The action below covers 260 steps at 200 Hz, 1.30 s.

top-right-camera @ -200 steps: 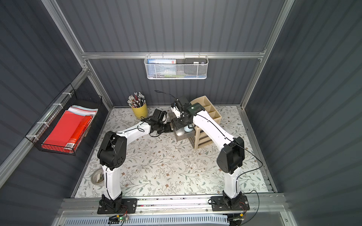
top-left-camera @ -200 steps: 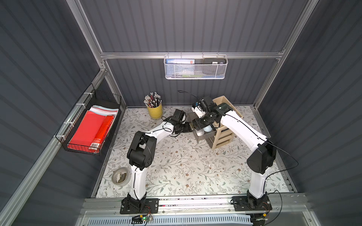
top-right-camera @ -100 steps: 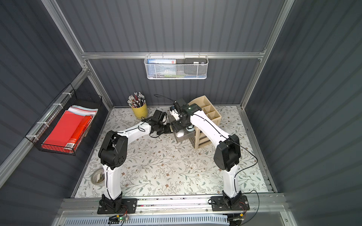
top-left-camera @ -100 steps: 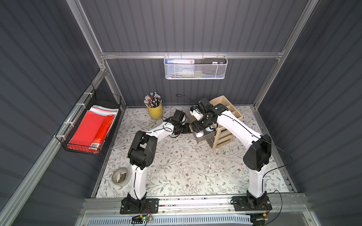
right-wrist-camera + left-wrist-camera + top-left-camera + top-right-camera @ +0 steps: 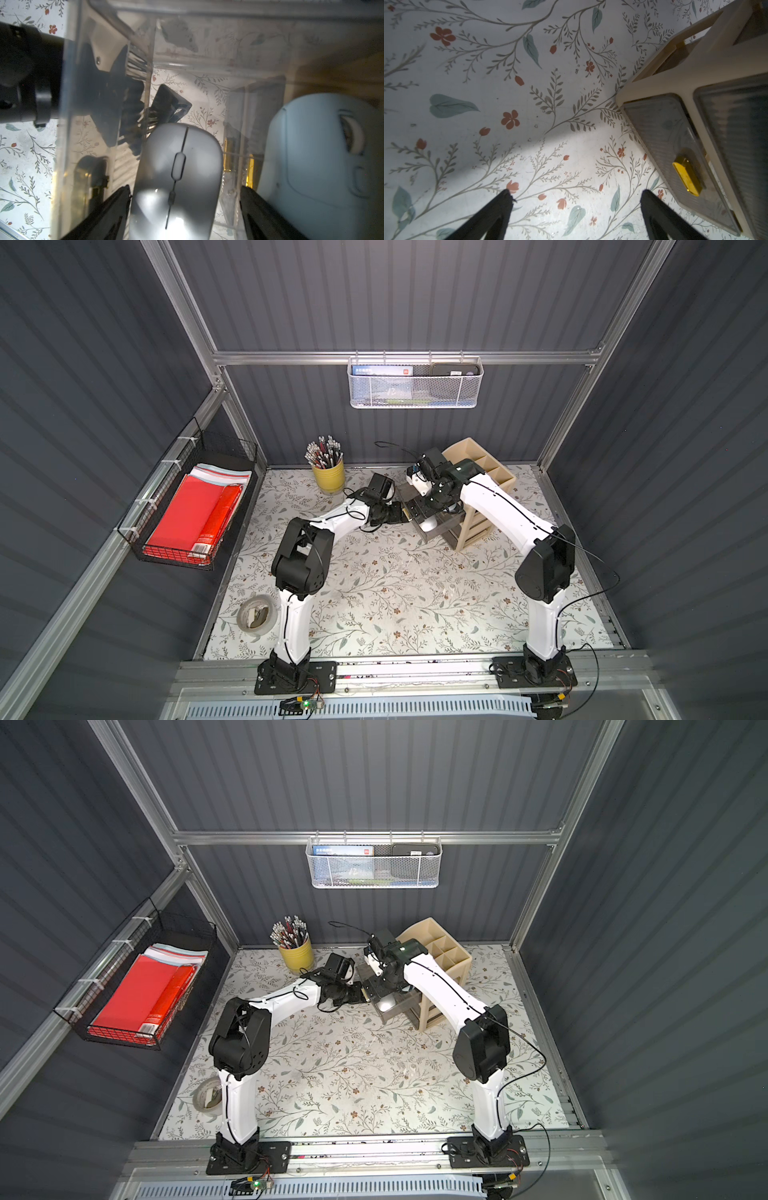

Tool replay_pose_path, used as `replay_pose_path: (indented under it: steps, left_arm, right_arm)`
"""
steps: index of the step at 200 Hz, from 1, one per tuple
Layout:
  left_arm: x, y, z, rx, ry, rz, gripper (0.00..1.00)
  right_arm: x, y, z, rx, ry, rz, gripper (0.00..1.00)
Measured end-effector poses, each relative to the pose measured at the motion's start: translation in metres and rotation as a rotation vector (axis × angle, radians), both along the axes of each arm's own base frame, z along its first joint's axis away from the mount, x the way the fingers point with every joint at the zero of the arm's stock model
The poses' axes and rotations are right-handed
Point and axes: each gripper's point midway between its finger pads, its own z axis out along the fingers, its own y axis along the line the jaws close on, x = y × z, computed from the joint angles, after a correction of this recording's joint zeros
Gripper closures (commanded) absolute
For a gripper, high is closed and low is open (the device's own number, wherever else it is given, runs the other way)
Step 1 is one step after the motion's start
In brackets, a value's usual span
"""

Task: Take the mice out of the drawer
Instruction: Pick up the mouse from the drawer.

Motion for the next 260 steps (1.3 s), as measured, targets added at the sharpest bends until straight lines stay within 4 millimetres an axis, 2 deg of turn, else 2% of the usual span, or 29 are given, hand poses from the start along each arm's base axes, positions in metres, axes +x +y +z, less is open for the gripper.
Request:
replay_pose_path:
  steps: [16, 41, 100, 196, 260]
  left_arm:
    - [-0.001, 0.0, 0.0, 0.001, 0.003, 0.0, 0.01]
    - [0.0, 0.0, 0.001, 0.002, 0.003, 0.0, 0.01]
    - [0.001, 0.002, 0.001, 0.014, 0.0, 0.0, 0.01]
    - [0.003, -0.002, 0.007, -0.003, -0.011, -0.007, 0.01]
    - [0.005, -0.005, 0.01, -0.019, -0.023, -0.013, 0.01]
  right_arm:
    - [0.0, 0.001, 0.0, 0.002, 0.003, 0.003, 0.32]
    - [-0.001, 0.001, -0.003, 0.002, 0.014, 0.005, 0.44]
    - [0.001, 0.001, -0.006, 0.006, 0.018, 0.018, 0.62]
    - [0.004, -0.001, 0.005, 0.015, 0.018, 0.014, 0.67]
    - [0.02, -0.005, 0.032, 0.041, -0.057, -0.015, 0.66]
